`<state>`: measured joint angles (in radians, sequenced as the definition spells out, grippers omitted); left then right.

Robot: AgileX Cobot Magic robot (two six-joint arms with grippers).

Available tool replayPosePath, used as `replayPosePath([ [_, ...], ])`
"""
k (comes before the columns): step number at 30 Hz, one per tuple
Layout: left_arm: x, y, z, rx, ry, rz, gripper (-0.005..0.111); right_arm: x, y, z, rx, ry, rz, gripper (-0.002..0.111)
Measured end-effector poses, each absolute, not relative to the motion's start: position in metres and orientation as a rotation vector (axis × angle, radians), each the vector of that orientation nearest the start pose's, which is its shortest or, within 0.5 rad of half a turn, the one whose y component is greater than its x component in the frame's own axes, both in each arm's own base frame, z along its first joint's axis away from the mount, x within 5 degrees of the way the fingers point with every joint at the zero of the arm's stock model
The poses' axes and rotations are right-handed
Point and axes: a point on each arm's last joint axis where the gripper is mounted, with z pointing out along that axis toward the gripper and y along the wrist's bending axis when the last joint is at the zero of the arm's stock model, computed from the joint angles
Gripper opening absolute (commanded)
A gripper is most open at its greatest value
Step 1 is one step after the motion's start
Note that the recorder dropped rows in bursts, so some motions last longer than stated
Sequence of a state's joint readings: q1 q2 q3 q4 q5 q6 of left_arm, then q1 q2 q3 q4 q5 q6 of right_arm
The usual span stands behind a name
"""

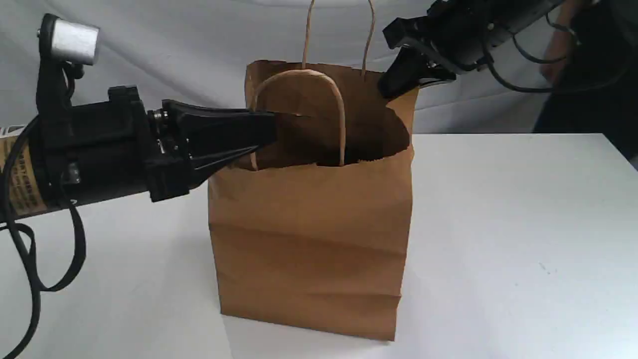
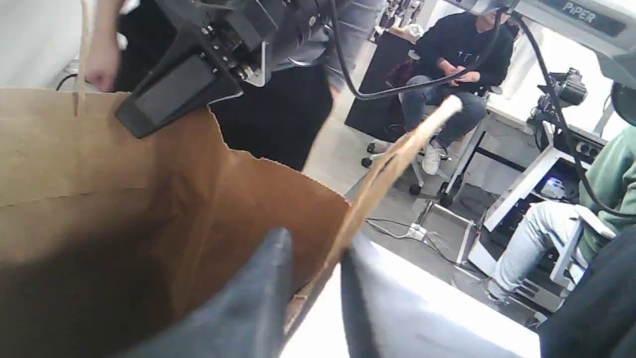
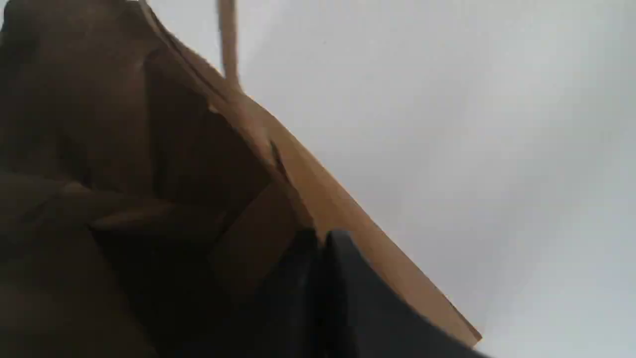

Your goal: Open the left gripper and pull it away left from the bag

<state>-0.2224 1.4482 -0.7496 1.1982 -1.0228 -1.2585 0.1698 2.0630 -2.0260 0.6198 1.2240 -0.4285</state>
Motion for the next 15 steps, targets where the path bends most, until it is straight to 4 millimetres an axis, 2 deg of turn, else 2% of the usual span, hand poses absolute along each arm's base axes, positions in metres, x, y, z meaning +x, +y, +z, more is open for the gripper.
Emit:
replayPosePath([
  [6, 0.2575, -0.13, 0.2796, 0.582, 1.626, -1.156, 0.05, 0.4367, 0.1252, 0.3203, -0.637, 2.494, 0.756, 0.0],
  [15, 0.2602, -0.1285, 0.279, 0.547, 1.642, -1.136, 0.052, 0.4367, 0.1253, 0.3203, -0.635, 2.494, 0.758, 0.0],
])
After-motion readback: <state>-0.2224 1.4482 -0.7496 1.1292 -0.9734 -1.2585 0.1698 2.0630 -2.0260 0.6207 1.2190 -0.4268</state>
